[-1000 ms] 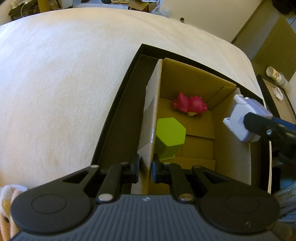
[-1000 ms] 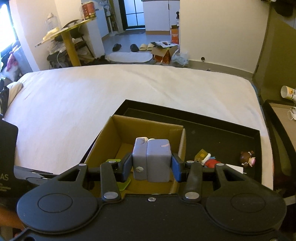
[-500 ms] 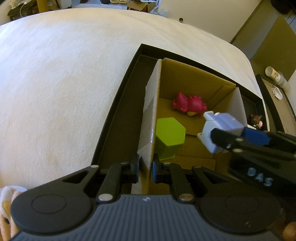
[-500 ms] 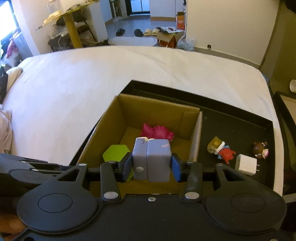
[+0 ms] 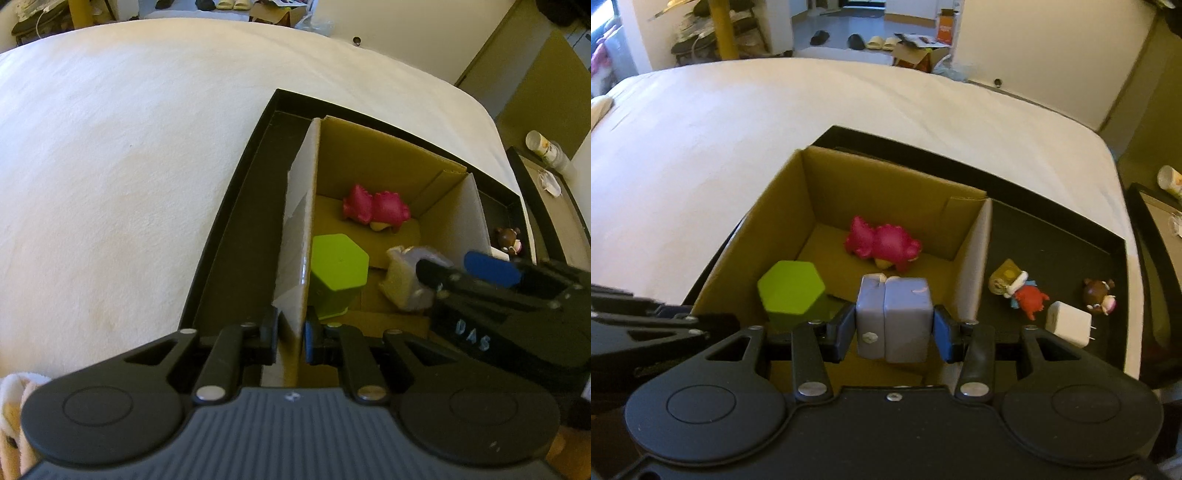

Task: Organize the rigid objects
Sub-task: 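Lift the grey block with the right gripper and carry it over the box, then lower the grey block into the box and open the right gripper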

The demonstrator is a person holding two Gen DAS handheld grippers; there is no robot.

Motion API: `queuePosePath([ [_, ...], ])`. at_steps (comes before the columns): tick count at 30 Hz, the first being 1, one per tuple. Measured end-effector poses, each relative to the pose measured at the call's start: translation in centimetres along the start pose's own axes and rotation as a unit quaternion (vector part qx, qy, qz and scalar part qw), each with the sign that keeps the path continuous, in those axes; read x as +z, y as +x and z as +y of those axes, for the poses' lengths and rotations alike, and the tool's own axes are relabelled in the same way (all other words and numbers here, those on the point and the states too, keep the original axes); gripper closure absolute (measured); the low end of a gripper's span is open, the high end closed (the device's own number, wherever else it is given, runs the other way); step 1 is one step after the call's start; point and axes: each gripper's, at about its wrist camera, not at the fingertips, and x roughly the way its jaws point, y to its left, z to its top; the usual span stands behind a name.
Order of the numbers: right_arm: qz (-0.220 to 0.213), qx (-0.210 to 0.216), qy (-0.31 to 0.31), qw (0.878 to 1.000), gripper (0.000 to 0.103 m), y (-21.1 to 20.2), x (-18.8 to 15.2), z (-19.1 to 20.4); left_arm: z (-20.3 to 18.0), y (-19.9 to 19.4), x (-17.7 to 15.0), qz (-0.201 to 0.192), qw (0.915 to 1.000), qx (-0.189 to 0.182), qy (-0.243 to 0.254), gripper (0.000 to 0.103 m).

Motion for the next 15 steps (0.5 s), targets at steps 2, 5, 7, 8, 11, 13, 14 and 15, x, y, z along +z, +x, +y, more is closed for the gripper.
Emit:
queuePosePath([
  [2,-0.019,0.000,0.001,1.000,0.058,-0.8,0.1,0.0,0.0,0.0,0.1,-0.001,1.0000,0.003,0.001,0.090],
  [5,-0.033,0.006,0.001,0.999,0.058,-1.7,0.2,-0.2,0.0,-0.1,0.0,-0.001,1.0000,0.006,0.001,0.090],
  [7,-0.040,0.009,0.013,0.999,0.057,-2.4,0.1,-0.6,-0.1,-0.1,0.0,-0.001,1.0000,0.007,0.002,0.090],
  [8,-0.042,0.012,0.020,0.999,0.057,-2.7,0.0,-0.8,-0.1,-0.2,0.0,-0.002,1.0000,0.007,0.002,0.090],
  [11,-0.045,0.017,0.035,0.998,0.054,-3.4,-0.1,-1.4,-0.3,-0.3,-0.2,-0.002,1.0000,0.009,0.004,0.090],
  [13,-0.050,0.016,0.044,0.998,0.046,-3.9,-0.5,-1.9,-0.4,-0.4,-0.2,-0.004,0.9999,0.010,0.004,0.090],
  [14,-0.055,0.014,0.049,0.997,0.044,-4.3,-0.7,-2.1,-0.4,-0.4,-0.3,-0.005,0.9999,0.011,0.005,0.090],
  [15,-0.057,0.012,0.052,0.997,0.044,-4.5,-0.8,-2.4,-0.4,-0.4,-0.3,-0.005,0.9999,0.012,0.005,0.090],
])
